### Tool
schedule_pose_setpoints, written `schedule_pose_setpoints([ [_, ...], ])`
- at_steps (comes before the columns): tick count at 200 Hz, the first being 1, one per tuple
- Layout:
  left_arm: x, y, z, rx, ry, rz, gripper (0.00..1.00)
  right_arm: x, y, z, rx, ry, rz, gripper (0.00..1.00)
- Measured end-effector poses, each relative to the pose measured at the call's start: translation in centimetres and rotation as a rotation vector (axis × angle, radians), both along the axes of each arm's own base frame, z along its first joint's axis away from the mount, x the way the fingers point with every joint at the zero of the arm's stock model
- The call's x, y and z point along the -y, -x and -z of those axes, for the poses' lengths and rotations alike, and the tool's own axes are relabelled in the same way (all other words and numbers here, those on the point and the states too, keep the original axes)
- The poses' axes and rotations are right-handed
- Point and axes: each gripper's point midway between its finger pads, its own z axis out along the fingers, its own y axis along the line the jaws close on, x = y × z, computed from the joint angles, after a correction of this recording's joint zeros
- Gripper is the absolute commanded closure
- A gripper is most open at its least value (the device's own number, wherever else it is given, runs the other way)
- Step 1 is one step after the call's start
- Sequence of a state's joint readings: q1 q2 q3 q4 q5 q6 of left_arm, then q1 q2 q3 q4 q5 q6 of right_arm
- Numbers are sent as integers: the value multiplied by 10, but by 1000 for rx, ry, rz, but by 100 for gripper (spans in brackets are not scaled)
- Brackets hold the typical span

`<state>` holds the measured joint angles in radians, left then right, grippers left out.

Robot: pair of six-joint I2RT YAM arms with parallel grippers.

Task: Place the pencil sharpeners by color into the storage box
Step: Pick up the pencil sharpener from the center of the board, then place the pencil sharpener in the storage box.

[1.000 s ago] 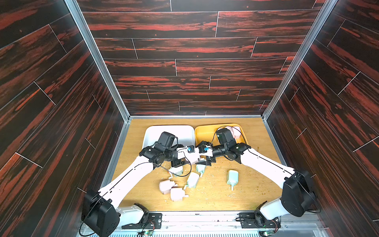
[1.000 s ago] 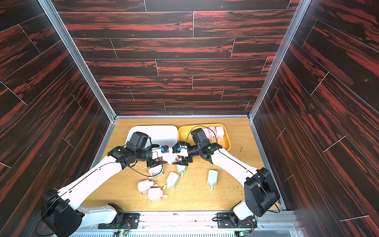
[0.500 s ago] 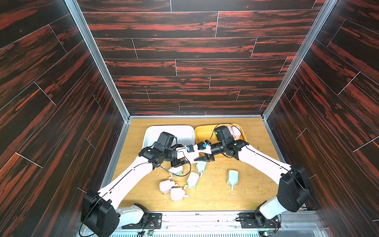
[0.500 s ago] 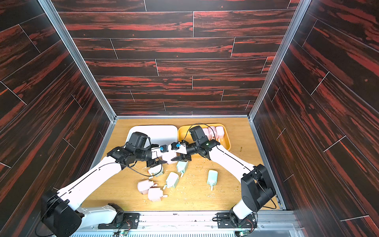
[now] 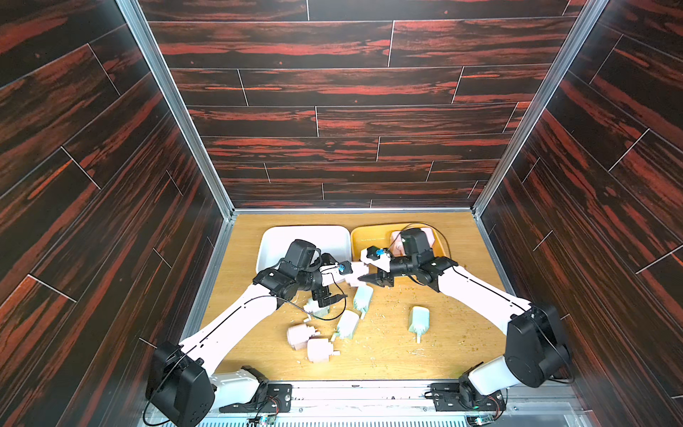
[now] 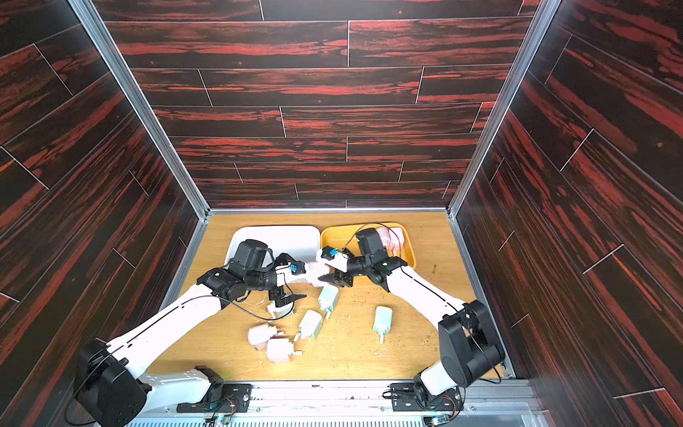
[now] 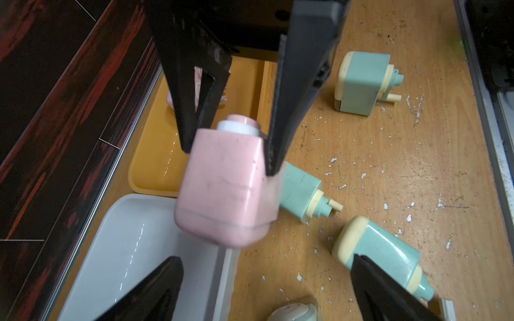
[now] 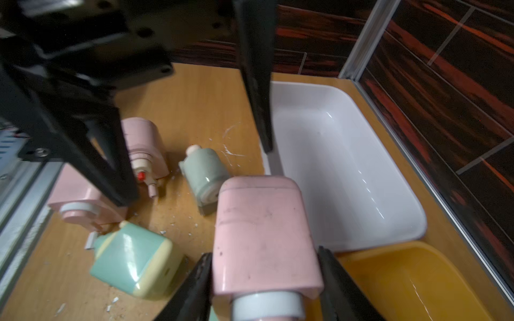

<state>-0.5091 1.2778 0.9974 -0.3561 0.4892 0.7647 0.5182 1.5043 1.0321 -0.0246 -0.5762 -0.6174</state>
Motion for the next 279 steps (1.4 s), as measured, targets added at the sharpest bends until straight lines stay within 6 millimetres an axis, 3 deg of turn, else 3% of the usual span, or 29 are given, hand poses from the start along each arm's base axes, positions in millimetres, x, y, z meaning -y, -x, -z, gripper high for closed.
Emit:
schedule_pose_setpoints([
  [75,16,-31,-5,9,216,-134,0,34,-66,-23,18,-157,466,100],
  [118,11,-61,-5,15,348,-327,0,56,-92,-30,-20,-300,696,100],
  [180,-30,-123,17,-21,475,-809,0,71,-123,4,-97,-349,901,100],
  [214,-39,-156,17,-83,515,-1010,0,82,-134,29,-105,-313,993,100],
  [244,-41,-164,23,-129,530,-1081,0,86,-145,48,-108,-269,1045,100],
  [279,-43,-169,40,-195,530,-1151,0,88,-168,51,-79,-225,1137,100],
])
